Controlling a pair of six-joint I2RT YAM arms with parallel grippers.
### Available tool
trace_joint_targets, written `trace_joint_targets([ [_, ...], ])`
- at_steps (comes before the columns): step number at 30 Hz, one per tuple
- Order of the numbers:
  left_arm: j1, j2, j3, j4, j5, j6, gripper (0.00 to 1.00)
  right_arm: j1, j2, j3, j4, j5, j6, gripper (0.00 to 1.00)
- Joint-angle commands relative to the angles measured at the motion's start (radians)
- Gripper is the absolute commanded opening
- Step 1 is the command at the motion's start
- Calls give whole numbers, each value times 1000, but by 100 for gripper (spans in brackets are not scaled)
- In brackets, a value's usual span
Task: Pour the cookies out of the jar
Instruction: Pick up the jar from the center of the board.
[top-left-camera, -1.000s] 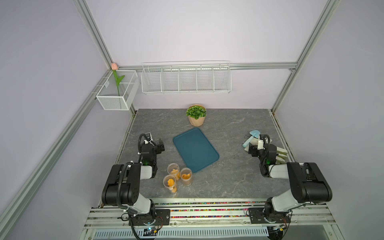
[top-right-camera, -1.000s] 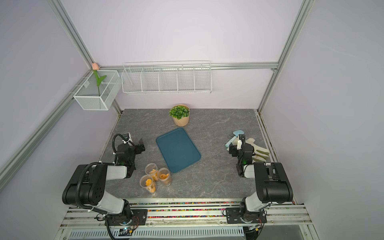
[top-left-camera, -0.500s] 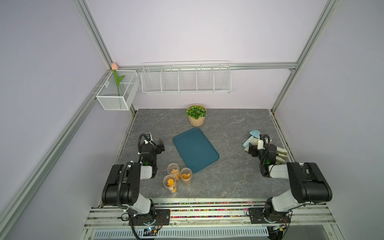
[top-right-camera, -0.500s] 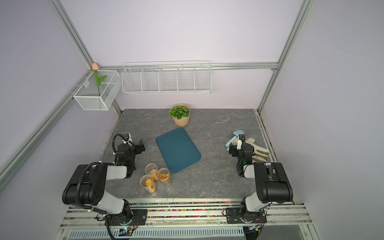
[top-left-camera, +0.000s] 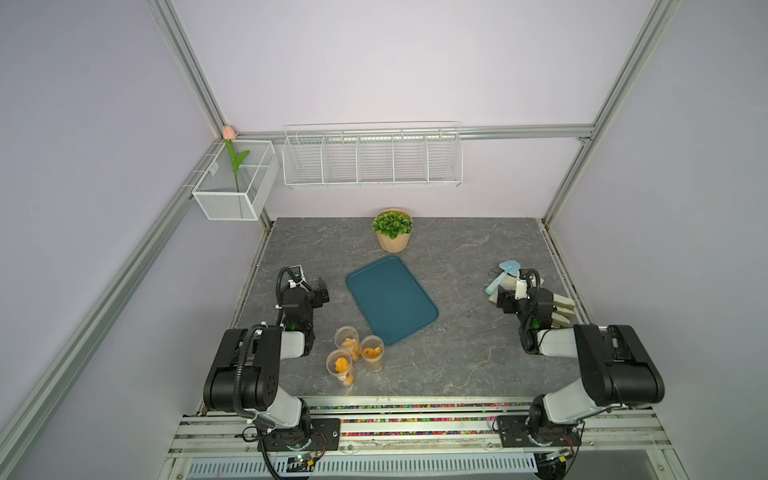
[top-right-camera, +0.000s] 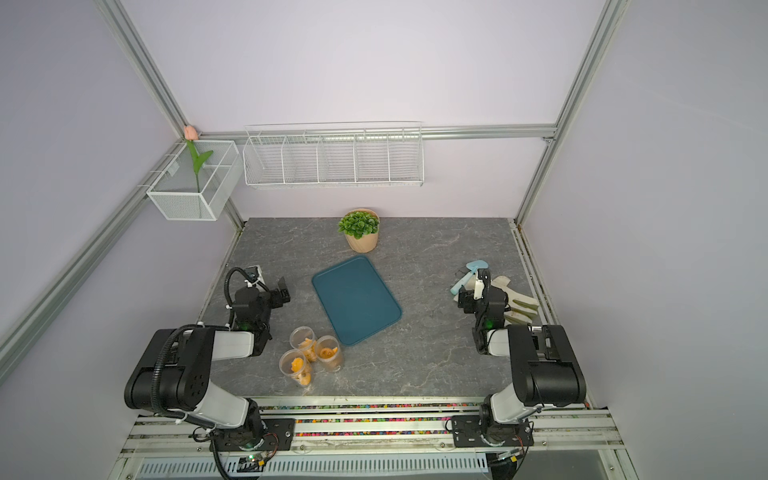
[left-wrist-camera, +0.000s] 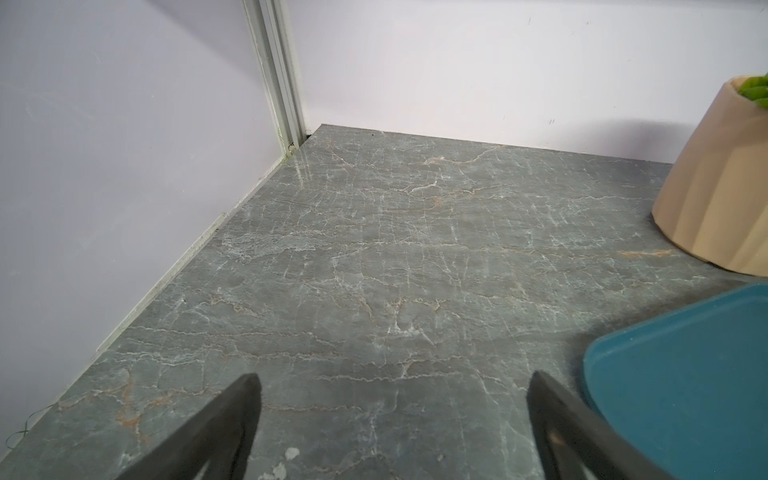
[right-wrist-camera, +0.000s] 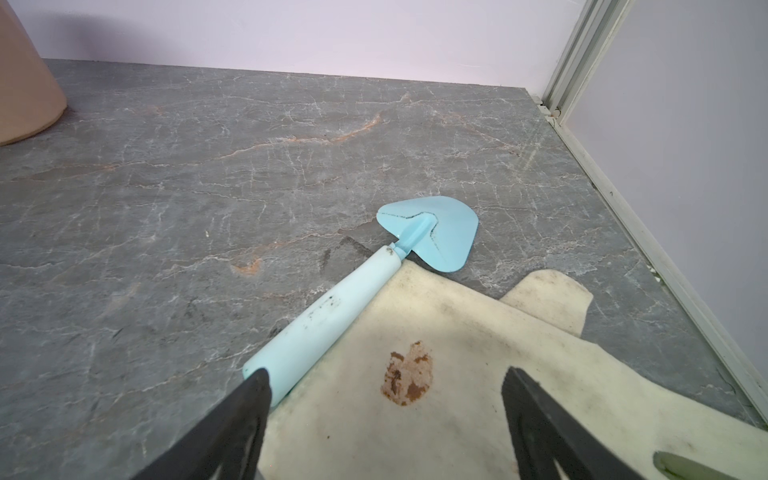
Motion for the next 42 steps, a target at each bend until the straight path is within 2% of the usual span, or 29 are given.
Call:
trace_joint_targets([
  [1, 6, 3, 12, 6, 0, 12, 99, 2, -26, 8, 22, 24, 4, 89],
  [5, 5, -67, -8, -30, -198, -79, 99, 4, -141, 104, -242, 51, 15, 89],
  [7, 6, -112, -18, -33, -203, -72, 99, 4, -189, 167, -374, 64, 29, 89],
  [9, 6, -179, -5, -117, -234, -84, 99, 0, -220, 260, -550, 116, 158, 89],
  [13, 6, -348, 67, -397, -302, -155, 99, -7, -179, 541, -992, 66, 295, 89],
  [16, 5, -465, 165, -680, -298, -207, 99, -1, -166, 626, -1100, -12, 348, 89],
  [19, 5, -551, 262, -915, -262, -262, 99, 8, -189, 667, -1173, -38, 390, 89],
  [22, 6, -627, 321, -1079, -204, -369, 99, 16, -207, 710, -1253, -101, 410, 89],
  [26, -1, -729, 329, -1201, -60, -499, 99, 39, -222, 753, -1360, -201, 411, 89],
  [31, -30, -833, 364, -1332, 21, -581, 99, 69, -254, 774, -1468, -266, 406, 89],
  [35, -70, -826, 458, -1485, 94, -630, 99, 91, -307, 754, -1515, -322, 417, 89],
  [42, -117, -739, 592, -1716, 241, -670, 99, 144, -362, 779, -1653, -327, 406, 89],
])
